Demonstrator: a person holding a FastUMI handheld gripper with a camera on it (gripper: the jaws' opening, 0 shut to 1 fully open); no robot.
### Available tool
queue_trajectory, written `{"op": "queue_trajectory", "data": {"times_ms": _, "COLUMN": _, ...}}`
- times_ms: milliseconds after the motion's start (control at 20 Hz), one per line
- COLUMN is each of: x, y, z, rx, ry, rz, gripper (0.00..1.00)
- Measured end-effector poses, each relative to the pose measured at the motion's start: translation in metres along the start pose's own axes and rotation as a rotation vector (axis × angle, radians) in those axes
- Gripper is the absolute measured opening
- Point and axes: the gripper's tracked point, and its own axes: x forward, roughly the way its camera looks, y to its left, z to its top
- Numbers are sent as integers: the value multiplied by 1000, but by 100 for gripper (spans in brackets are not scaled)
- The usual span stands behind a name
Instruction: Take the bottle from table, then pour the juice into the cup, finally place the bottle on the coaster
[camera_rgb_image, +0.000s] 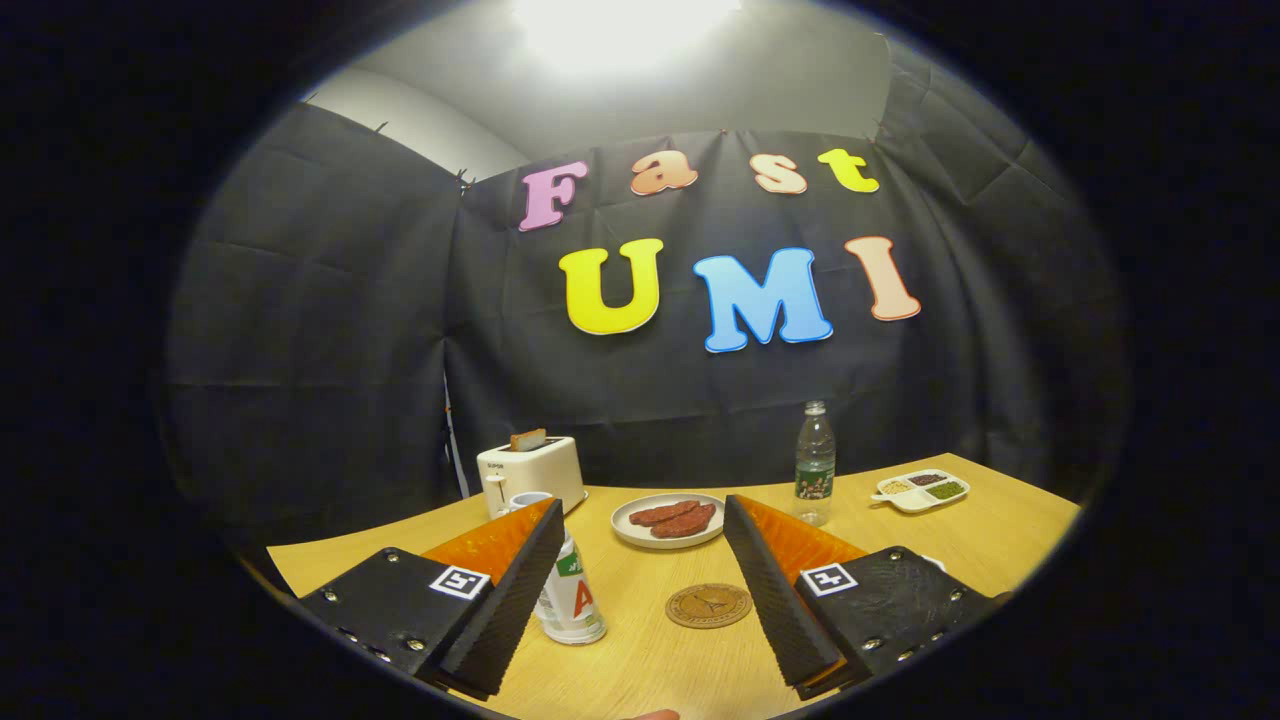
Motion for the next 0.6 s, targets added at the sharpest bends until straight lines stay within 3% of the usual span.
{"op": "queue_trajectory", "data": {"times_ms": 300, "x": 30, "y": 53, "z": -51, "rx": -31, "ry": 84, "rz": 100, "gripper": 97}}
{"op": "queue_trajectory", "data": {"times_ms": 600, "x": 63, "y": 70, "z": -96, "rx": -67, "ry": 164, "rz": 83, "gripper": 96}}
